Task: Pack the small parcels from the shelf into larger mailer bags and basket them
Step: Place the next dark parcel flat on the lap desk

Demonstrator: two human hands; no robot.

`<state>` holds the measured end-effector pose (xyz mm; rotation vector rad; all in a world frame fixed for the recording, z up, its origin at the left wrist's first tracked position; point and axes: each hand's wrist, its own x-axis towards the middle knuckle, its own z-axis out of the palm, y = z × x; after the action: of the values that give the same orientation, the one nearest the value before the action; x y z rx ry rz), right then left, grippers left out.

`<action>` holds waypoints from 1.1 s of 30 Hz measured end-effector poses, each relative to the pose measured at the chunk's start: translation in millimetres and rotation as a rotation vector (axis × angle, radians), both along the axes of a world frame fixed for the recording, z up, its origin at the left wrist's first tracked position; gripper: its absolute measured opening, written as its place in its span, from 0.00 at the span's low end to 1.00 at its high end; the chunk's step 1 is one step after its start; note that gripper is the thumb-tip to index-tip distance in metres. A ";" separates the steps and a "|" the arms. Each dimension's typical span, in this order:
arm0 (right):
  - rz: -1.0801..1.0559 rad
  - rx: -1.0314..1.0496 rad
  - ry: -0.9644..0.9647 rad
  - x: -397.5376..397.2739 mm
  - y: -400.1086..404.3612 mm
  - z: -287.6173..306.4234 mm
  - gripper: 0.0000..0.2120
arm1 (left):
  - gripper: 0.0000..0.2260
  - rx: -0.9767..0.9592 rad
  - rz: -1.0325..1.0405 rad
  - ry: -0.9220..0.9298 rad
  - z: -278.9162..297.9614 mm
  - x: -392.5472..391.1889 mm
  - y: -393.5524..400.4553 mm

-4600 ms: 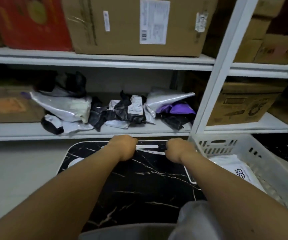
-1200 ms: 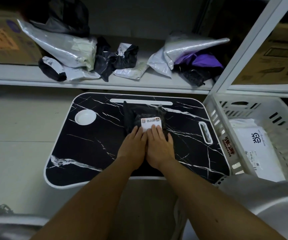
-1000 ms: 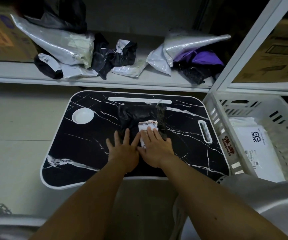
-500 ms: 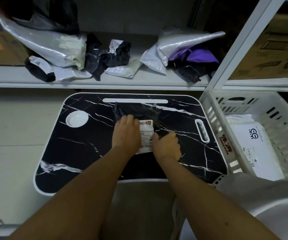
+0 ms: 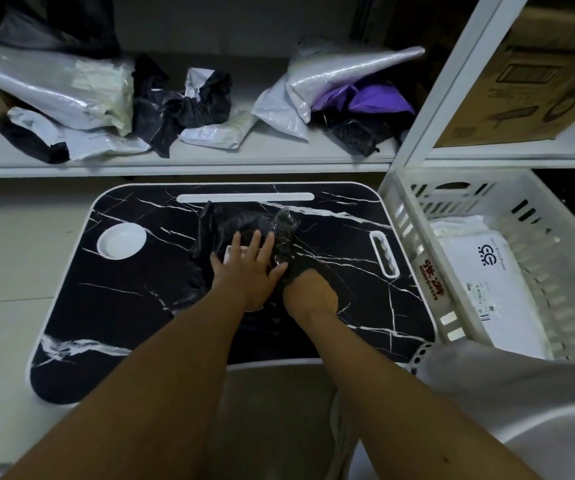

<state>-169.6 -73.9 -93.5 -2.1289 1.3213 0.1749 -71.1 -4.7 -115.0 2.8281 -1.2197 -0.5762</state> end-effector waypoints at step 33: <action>0.666 -0.267 0.089 3.1 -12.2 -32.0 0.27 | 0.33 0.093 -0.277 -0.265 -16.5 -12.9 37.3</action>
<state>-166.5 -86.1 -125.5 -2.7559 0.6560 0.3824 -84.0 32.7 -131.5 2.9041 -1.6888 -0.2709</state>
